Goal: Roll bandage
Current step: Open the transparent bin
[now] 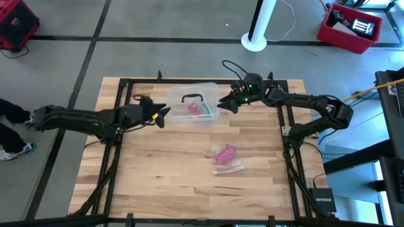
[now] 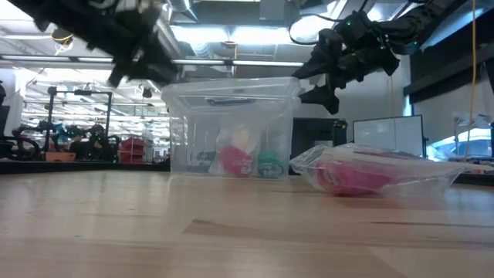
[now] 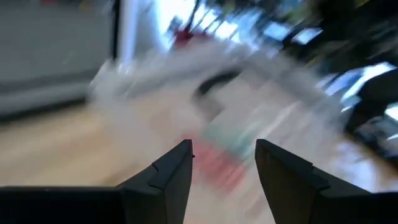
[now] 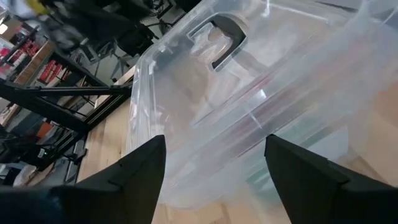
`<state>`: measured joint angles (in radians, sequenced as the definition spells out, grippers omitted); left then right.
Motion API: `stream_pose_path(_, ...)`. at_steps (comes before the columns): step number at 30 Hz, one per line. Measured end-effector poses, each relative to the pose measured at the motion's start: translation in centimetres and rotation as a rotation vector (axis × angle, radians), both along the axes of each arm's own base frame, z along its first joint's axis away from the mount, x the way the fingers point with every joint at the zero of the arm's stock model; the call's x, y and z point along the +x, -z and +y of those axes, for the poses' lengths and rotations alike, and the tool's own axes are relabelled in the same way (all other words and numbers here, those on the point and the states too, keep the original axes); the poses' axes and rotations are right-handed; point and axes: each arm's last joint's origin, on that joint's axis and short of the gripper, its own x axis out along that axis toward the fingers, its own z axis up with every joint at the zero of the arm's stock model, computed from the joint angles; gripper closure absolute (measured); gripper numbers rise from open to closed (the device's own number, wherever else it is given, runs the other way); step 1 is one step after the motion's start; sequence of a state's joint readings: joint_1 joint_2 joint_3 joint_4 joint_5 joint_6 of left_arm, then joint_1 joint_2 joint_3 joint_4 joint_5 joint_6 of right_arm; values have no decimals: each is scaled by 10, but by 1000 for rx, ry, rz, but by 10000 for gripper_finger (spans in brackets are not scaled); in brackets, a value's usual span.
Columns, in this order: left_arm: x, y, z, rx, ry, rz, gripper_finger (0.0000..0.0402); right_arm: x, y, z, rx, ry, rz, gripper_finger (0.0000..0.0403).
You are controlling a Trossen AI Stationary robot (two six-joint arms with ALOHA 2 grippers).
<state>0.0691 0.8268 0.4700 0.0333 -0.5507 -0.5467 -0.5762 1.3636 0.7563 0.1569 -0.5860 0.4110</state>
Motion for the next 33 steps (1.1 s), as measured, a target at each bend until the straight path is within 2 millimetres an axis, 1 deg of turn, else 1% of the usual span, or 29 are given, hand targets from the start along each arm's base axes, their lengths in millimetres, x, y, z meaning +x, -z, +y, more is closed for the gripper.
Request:
stream_pose_path(3,-6,19,3,-98,-58,60,235,0,0,0,-3,2,-4,130)
stream_pose_path(4,-6,25,3,-107,-64,56,235,0,0,0,-4,2,-4,130)
stream_pose_path(8,-6,35,3,-122,-49,-26,235,0,0,0,0,2,2,130)
stream_pose_path(14,-5,35,2,-157,-45,-67,235,0,0,0,-9,15,1,130)
stream_pose_path(19,-3,29,1,-121,-22,-118,235,0,-1,-1,-14,21,-3,130)
stream_pose_path(23,-2,28,1,-108,-17,-118,235,0,-1,-1,-8,28,-9,130)
stream_pose_path(33,6,38,1,-115,-6,-59,235,1,-3,0,163,47,-20,130)
